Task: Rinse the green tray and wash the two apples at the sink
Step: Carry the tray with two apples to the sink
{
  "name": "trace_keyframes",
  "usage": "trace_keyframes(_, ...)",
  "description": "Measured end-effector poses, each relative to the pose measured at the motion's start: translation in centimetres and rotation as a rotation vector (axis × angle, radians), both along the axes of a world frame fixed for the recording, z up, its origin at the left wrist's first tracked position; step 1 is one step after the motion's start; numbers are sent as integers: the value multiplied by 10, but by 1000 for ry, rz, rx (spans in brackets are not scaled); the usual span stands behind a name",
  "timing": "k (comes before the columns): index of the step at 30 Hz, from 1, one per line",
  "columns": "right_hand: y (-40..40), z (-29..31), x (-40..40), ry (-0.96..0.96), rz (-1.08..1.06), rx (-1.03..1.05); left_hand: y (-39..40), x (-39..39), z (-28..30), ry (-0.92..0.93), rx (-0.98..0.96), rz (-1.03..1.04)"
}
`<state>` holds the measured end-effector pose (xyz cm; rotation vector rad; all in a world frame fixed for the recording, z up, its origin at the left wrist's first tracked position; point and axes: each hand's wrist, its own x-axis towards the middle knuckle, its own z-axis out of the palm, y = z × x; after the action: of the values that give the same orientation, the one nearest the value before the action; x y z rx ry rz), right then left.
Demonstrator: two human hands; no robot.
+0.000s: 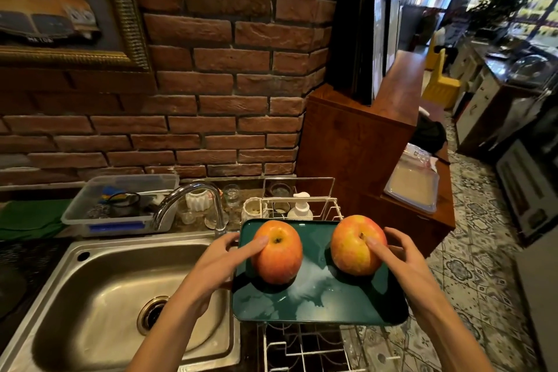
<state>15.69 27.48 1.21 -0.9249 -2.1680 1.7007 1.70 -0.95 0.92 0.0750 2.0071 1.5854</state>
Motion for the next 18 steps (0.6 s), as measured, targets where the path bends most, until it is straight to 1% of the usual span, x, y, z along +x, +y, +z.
trace_keyframes(4,-21,19,5,24,25,9,-21,3,13,12,71,6)
trace_keyframes(9,-63,36,6,22,90,1,-65,6,17,32,86,43)
trace_keyframes(18,-160,36,-19,-7,215,-77,-181,-1,14,-2,74,84)
